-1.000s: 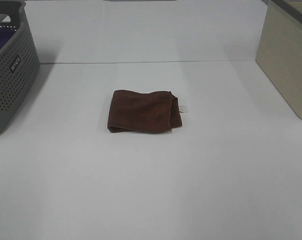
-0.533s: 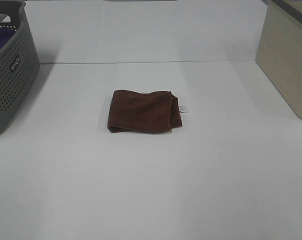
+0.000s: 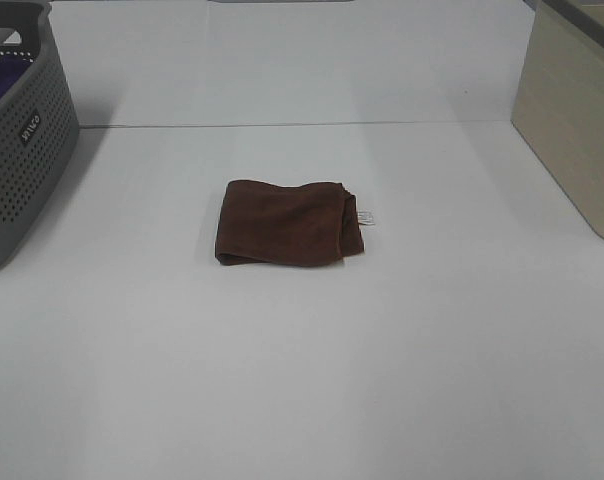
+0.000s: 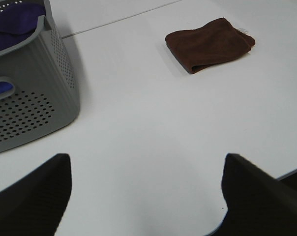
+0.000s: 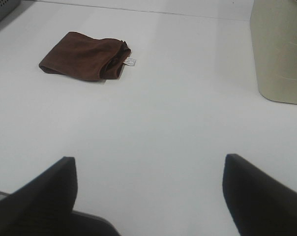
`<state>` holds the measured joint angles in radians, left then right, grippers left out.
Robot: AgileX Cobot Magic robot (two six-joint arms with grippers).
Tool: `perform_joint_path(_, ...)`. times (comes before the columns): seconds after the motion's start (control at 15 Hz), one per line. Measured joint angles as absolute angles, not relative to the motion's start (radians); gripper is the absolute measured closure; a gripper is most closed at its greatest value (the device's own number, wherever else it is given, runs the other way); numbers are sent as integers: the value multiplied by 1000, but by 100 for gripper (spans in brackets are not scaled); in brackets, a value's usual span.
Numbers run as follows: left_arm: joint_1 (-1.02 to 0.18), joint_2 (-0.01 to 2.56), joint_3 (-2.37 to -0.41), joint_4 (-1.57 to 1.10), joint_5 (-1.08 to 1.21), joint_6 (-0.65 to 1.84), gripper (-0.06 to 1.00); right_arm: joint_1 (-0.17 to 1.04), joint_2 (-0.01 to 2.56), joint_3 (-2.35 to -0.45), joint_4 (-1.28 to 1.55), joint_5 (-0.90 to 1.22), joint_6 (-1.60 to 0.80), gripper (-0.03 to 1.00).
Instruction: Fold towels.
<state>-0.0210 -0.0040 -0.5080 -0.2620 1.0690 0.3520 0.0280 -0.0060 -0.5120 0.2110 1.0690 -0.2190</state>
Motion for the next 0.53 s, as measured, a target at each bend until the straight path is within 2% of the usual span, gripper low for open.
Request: perform_joint_path(0.53, -21, -4, -508, -262, 1069, 352, 15, 28, -6, -512, 211, 1069, -219, 20)
